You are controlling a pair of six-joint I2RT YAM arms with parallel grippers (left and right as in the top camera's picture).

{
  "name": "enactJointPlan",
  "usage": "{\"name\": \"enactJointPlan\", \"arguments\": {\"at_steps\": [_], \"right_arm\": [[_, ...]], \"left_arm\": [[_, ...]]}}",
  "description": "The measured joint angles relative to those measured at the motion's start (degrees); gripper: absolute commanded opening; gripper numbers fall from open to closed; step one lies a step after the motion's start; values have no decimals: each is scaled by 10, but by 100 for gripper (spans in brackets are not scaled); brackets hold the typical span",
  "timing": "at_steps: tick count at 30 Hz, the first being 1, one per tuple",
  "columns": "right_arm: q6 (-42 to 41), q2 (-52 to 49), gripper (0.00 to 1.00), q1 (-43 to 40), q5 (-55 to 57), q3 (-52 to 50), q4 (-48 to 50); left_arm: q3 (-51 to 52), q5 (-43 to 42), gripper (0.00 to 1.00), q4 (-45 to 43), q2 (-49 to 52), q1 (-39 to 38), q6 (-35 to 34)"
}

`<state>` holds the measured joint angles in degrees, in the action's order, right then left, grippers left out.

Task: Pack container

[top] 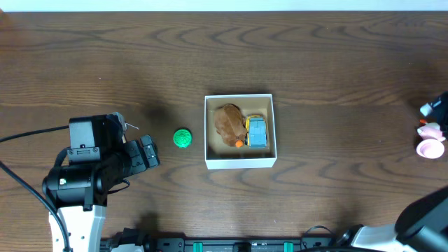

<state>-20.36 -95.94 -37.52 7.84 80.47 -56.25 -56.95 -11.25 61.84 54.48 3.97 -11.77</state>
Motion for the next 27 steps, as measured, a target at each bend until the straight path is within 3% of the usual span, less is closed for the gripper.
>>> {"name": "enactJointPlan", "arguments": {"at_steps": [15,18,20,23,25,27], "right_arm": [[63,-176,97,-24,-8,-2,67],[71,-196,73,-24,-8,-2,67],[73,-201,39,-24,-5,-2,67],[73,-201,9,-25,-3,-2,68],[74,-200,1,-25,-6,-2,70],[72,-200,1,-25,-11,-2,71]], "left_arm": [[0,0,98,6,0,0,0],[0,0,98,6,0,0,0],[0,0,98,6,0,0,0],[0,0,98,6,0,0,0],[0,0,98,6,0,0,0],[0,0,98,6,0,0,0]]}}
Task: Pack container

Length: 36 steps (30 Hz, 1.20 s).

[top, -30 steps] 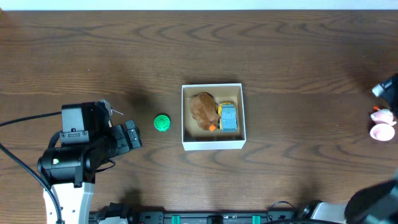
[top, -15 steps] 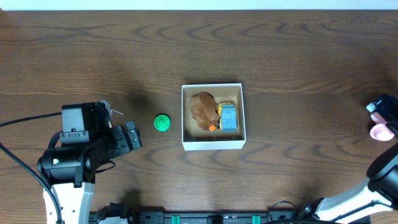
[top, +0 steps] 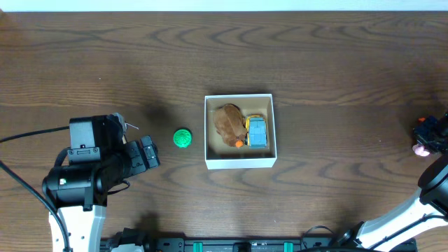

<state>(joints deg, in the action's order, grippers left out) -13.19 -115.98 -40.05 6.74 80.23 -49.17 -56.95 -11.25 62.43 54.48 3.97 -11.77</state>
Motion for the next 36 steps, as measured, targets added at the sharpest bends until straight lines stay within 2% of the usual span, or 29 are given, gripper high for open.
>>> {"name": "enactJointPlan", "arguments": {"at_steps": [8,12,15,20,25,31,36], "right_arm": [[0,35,1,4,-44,-1,-3],[0,103,1,35,-67,-3,-2],[1,179,1,89,-84,-3,-1],[4,296,1,227,-99,-3,-2],[7,363,1,411,-108,-3,-3],[47,369,1,600,-113,-3,-23],[71,343,1,705,-114,-3,-37]], "left_arm": [[0,0,98,0,0,0,0],[0,0,98,0,0,0,0],[0,0,98,0,0,0,0],[0,0,98,0,0,0,0],[0,0,98,0,0,0,0],[0,0,98,1,0,0,0],[0,0,98,1,0,0,0]]}}
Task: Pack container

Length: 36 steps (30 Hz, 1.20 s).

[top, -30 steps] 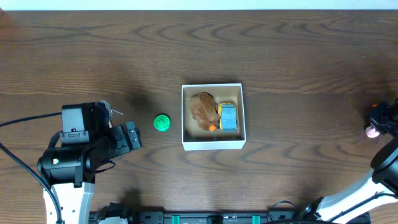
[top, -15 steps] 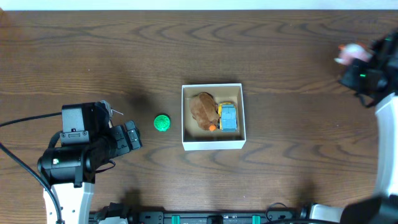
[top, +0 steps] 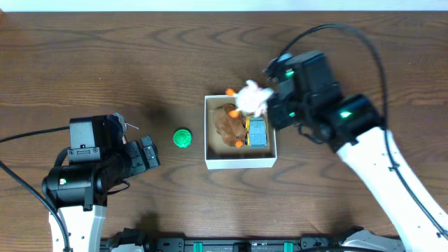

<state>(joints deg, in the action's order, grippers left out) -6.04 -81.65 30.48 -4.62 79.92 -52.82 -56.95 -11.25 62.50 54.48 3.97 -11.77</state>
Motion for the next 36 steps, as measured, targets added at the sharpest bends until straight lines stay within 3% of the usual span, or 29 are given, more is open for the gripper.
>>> {"name": "enactJointPlan", "arguments": {"at_steps": [8,13,14,16,18,29,36], "right_arm": [[58,-86,4,95,-1,0,-32],[73,-126,32,99,2,0,-55],[75,-130,43,99,2,0,-58],[80,-136,53,99,3,0,-61],[79,-138,70,99,3,0,-61],[82,-138,71,99,3,0,-61],[82,-138,64,99,3,0,-54]], "left_arm": [[0,0,98,0,0,0,0],[0,0,98,0,0,0,0],[0,0,98,0,0,0,0],[0,0,98,0,0,0,0],[0,0,98,0,0,0,0],[0,0,98,0,0,0,0],[0,0,98,0,0,0,0]]}}
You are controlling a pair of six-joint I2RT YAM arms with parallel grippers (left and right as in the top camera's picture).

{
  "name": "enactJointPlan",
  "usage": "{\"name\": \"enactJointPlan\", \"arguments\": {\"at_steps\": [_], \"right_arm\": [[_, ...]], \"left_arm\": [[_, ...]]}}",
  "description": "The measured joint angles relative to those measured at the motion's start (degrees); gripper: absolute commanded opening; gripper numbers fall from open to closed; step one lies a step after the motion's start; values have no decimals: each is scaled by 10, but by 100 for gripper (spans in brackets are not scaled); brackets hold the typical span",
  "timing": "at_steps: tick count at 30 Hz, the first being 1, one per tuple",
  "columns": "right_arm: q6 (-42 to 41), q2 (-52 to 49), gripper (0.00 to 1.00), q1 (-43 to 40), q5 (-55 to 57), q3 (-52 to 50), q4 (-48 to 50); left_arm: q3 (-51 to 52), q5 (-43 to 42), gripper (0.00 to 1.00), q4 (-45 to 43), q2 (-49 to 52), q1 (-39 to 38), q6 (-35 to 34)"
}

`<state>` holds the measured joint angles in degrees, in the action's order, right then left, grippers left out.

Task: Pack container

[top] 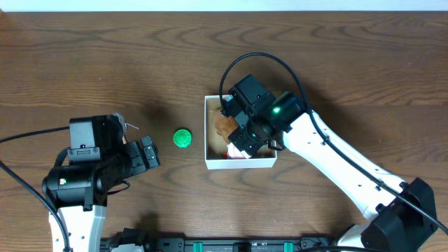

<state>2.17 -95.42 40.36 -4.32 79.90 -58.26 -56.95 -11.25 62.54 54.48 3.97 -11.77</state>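
Note:
The white box [210, 165] stands at the table's middle. A brown toy [221, 124] shows in its left part. My right arm reaches over the box from the right, and my right gripper [243, 140] points down into it, its fingers hidden under the wrist. A bit of a pink toy [234, 152] peeks out below the gripper near the box's front wall. The blue and yellow item in the box is hidden under the arm. A green ball [183, 138] lies on the table left of the box. My left gripper [150, 153] rests left of the ball, open and holding nothing.
The left arm's base and cable [28, 133] take up the front left corner. The right arm's links [350, 178] cross the table from the box to the front right corner. The rest is dark wood table [336, 63].
My right gripper was at the box's back rim holding a pink and white toy. It is now lower, over the box's inside, and the toy shows only at the front. The left arm has not moved.
My right gripper was at the far right edge next to a pink toy, then on top of it. Later it held the toy at the box's back rim. Now it points down into the box. The green ball and left arm stayed put.

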Motion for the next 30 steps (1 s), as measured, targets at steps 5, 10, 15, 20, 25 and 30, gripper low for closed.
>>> {"name": "enactJointPlan", "arguments": {"at_steps": [5,10,15,20,25,30], "right_arm": [[-5,0,66,0,19,0,31],[-11,2,10,0,37,0,45],[-15,7,1,0,41,0,24],[-27,7,1,0,46,0,28],[-70,24,1,-7,90,0,67],[-136,102,1,-58,152,0,87]], "left_arm": [[0,0,98,0,0,0,0],[0,0,98,0,0,0,0],[0,0,98,0,0,0,0],[0,0,98,0,0,0,0],[0,0,98,0,0,0,0],[0,0,91,-2,0,0,0]]}}
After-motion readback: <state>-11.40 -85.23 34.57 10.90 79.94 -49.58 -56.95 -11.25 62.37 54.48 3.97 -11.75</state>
